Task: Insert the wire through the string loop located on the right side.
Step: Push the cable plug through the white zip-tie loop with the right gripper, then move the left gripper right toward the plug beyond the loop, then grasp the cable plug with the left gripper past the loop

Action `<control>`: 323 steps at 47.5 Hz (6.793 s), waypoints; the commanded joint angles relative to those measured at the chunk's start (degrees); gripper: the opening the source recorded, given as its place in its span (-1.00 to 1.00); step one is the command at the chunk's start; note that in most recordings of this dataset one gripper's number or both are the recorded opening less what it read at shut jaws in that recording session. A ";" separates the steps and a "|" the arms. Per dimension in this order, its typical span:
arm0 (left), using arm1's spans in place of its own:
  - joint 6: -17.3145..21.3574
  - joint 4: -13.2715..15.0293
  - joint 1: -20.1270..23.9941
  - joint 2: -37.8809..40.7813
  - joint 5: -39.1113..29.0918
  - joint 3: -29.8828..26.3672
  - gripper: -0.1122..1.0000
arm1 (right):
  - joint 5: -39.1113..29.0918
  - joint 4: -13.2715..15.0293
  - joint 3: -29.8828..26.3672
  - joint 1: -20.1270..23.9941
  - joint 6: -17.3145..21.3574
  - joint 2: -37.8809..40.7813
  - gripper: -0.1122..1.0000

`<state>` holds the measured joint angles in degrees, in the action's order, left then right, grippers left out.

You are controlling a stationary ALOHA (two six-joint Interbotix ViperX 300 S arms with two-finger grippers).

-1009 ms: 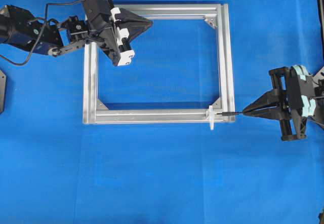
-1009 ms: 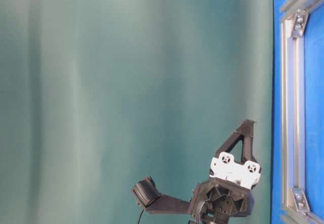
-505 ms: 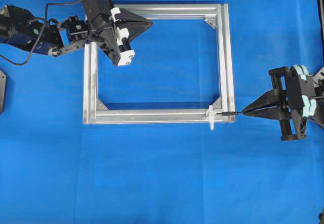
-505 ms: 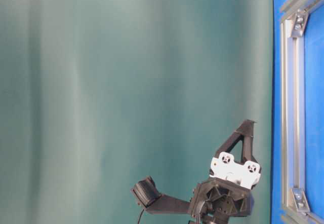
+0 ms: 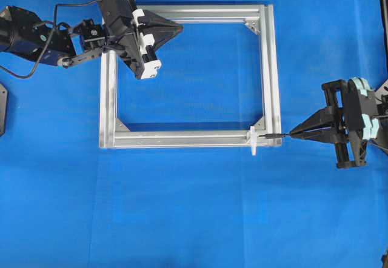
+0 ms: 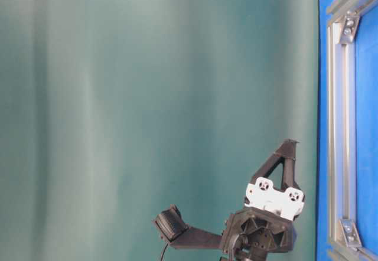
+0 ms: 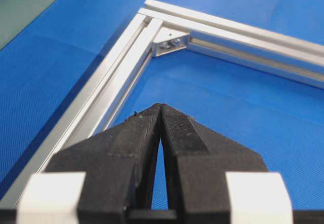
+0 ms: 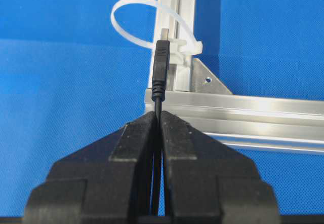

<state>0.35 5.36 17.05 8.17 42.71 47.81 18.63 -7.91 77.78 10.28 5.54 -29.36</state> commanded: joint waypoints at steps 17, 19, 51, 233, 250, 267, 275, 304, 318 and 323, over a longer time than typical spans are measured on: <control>-0.09 -0.18 0.18 -1.67 0.62 -1.14 -0.80 | 1.05 0.09 -1.05 -0.09 0.00 0.70 -0.86; -0.09 -0.18 0.09 -1.67 0.62 -1.05 -0.80 | 1.58 0.09 -1.32 0.00 0.09 1.32 -0.86; -0.88 -0.18 0.18 -1.58 0.62 -1.32 -0.80 | 12.39 -0.44 -12.22 -1.14 0.00 21.97 -0.86; -9.58 -0.18 -22.85 14.24 -16.52 -21.97 0.80 | 12.22 -0.26 -13.01 -1.05 0.00 21.97 -0.86; -9.58 -0.18 -22.85 14.24 -16.44 -22.06 0.80 | 12.22 -0.26 -13.18 -1.14 0.00 21.97 -0.86; -9.58 -0.18 -22.85 14.24 -16.52 -21.97 0.80 | 12.22 -0.26 -13.18 -1.05 0.00 21.97 -0.86; -9.58 -0.18 -22.85 14.24 -16.52 -21.97 0.79 | 12.22 -0.26 -13.36 -1.05 0.00 21.97 -0.86; -9.49 -0.18 -21.36 14.15 -16.44 -22.06 -0.40 | 12.04 -0.26 -13.45 -0.79 0.00 21.97 -0.86; -9.49 -0.18 -21.36 13.97 -16.44 -21.62 -0.64 | 11.78 -0.26 -13.45 -0.70 0.00 21.97 -0.86; -9.49 -0.18 -21.36 13.97 -16.44 -21.62 -0.64 | 11.78 -0.18 -13.45 -0.70 0.00 21.97 -0.86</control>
<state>-9.05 5.01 -4.83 23.47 25.75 26.72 30.15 -8.26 65.57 9.32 5.63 -7.03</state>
